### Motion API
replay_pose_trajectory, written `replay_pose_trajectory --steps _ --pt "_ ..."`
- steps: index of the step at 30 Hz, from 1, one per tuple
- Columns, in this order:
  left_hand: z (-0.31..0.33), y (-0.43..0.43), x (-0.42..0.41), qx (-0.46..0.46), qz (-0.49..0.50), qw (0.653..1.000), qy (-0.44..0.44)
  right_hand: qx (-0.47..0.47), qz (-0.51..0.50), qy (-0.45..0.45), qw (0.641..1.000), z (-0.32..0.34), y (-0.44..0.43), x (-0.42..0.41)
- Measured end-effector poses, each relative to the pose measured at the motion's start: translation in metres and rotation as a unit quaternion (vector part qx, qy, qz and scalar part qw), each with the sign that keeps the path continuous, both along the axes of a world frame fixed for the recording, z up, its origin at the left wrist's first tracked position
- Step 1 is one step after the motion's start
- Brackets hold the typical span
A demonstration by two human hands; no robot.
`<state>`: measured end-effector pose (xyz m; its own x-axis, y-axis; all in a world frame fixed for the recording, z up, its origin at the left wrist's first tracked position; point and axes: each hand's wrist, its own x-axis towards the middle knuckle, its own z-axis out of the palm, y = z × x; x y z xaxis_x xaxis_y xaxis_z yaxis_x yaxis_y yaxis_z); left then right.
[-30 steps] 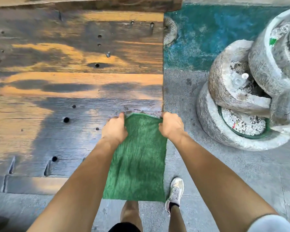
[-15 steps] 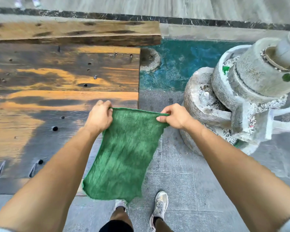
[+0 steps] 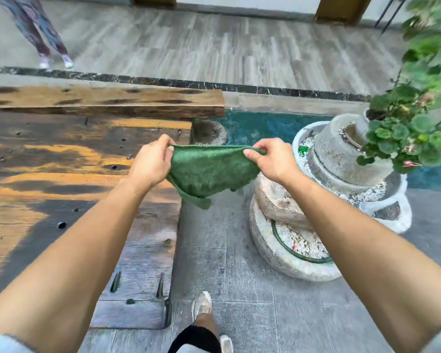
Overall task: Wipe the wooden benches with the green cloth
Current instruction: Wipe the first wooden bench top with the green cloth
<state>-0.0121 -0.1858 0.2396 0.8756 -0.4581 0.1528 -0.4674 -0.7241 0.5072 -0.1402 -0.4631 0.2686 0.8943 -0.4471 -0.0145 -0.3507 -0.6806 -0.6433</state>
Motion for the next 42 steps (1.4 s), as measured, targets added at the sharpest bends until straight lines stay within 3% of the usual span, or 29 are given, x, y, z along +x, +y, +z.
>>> replay_pose_trajectory --steps 9,20,30,42 --pt "0.013 -0.065 0.094 0.0 -0.009 1.0 -0.028 -0.026 -0.01 -0.031 0.999 0.021 -0.068 0.082" --pt "-0.002 -0.137 0.246 0.067 -0.041 0.997 0.0 -0.011 0.04 0.07 0.997 0.023 -0.157 0.233" --pt "-0.008 -0.174 0.343 0.102 -0.04 0.993 0.047 0.102 0.051 0.066 0.991 0.002 -0.22 0.324" --pt "-0.005 -0.254 0.484 0.1 -0.048 0.984 0.137 0.167 0.104 0.081 0.977 -0.007 -0.324 0.479"
